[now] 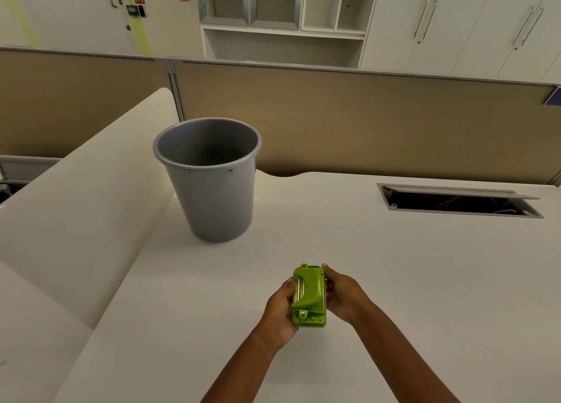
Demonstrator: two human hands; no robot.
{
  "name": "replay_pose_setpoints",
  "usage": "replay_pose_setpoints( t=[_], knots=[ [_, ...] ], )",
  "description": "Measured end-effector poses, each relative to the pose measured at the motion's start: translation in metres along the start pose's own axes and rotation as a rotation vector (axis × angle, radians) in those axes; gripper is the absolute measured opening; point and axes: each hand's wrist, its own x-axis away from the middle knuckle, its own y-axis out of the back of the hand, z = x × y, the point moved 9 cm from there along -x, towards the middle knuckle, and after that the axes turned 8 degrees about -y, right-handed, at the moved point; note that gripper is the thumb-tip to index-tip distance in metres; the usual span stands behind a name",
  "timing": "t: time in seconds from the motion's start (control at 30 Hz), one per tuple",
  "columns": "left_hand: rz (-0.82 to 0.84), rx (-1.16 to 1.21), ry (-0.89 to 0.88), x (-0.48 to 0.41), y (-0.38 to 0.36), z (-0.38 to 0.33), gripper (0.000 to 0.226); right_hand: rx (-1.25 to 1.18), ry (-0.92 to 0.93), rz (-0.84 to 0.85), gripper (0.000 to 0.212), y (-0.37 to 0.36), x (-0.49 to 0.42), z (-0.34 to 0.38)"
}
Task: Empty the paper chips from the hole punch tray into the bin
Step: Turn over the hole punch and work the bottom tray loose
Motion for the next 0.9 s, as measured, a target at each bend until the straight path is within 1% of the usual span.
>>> replay_pose_setpoints(
  t=[0.1,0.17,0.23,0.3,0.43,0.5,0.57,0.6,0.67,0.77,0.9],
  knots=[
    [0.024,0.036,0.022,0.002,-0.003,0.003,0.031,-0.056,-0.049,0.011,0.033,0.002,0.000,-0.005],
    [0.032,0.051,0.045,0.004,-0.004,0.005,0.031,-0.023,-0.042,0.004,0.032,0.004,0.000,-0.005],
    [0.028,0.055,0.073,0.005,-0.005,0.008,0.031,0.080,0.054,-0.059,0.029,0.007,-0.001,0.002],
    [0.029,0.072,0.094,0.006,-0.008,0.011,0.033,0.210,0.199,-0.171,0.021,0.010,0.003,0.013],
    [0.047,0.117,0.125,0.005,-0.014,0.014,0.038,0.492,0.465,-0.390,0.030,0.009,0.027,0.028],
    [0.063,0.141,0.126,0.004,-0.016,0.014,0.041,0.571,0.572,-0.434,0.032,0.005,0.041,0.035],
    [0.080,0.160,0.122,0.003,-0.017,0.013,0.043,0.590,0.623,-0.418,0.029,0.000,0.051,0.038],
    [0.083,0.164,0.121,0.003,-0.017,0.014,0.044,0.596,0.625,-0.391,0.024,-0.003,0.053,0.038],
    [0.081,0.166,0.122,0.001,-0.015,0.015,0.045,0.643,0.567,-0.333,0.018,-0.009,0.051,0.035],
    [0.055,0.173,0.119,0.000,-0.012,0.016,0.045,0.733,0.471,-0.308,0.028,-0.011,0.044,0.031],
    [0.044,0.197,0.116,0.000,-0.011,0.015,0.045,0.676,0.455,-0.278,0.027,-0.011,0.045,0.033]
  ],
)
